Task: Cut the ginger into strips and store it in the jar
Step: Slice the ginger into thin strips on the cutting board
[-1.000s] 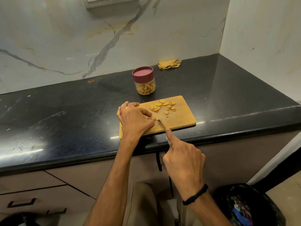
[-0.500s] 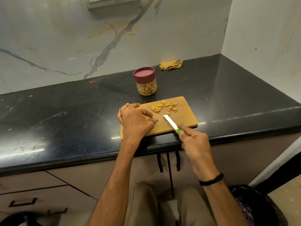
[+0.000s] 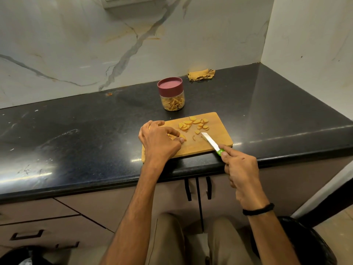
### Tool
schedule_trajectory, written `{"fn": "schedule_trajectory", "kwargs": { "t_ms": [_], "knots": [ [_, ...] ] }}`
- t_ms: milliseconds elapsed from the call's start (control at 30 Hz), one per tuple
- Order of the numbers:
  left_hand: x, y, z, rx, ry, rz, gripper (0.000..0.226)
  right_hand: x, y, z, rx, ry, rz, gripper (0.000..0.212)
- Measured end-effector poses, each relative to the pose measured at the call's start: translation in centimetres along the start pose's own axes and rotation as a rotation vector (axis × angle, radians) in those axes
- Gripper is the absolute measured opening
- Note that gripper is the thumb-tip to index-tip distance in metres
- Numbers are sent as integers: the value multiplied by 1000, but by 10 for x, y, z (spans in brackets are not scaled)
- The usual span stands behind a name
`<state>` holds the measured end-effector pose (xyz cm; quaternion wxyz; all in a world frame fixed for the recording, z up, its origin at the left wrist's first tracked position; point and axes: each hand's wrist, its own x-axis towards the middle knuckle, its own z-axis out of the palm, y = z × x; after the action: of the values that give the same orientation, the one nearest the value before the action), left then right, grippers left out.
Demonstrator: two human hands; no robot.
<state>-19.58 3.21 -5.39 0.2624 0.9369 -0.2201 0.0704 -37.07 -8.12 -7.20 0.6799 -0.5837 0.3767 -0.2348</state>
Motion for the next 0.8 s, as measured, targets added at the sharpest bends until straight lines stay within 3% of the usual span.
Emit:
{"fn": "schedule_trajectory", "kwargs": {
  "t_ms": [300,400,600,800],
  "knots": [
    [-1,2,-1,-2,-8,0,22,2,-1,-6,14,56,-22,27],
    [-1,2,-1,-1,-11,-5,23,0,0,1,-27,58,-110,30],
    [-1,1,-3,19,-13,-4,22,-11,5,38,-548,47,-464,38],
    [-1,4,-5,24,-37,-3,21,-10,0,55,-895,-4,-508,44]
  ]
}}
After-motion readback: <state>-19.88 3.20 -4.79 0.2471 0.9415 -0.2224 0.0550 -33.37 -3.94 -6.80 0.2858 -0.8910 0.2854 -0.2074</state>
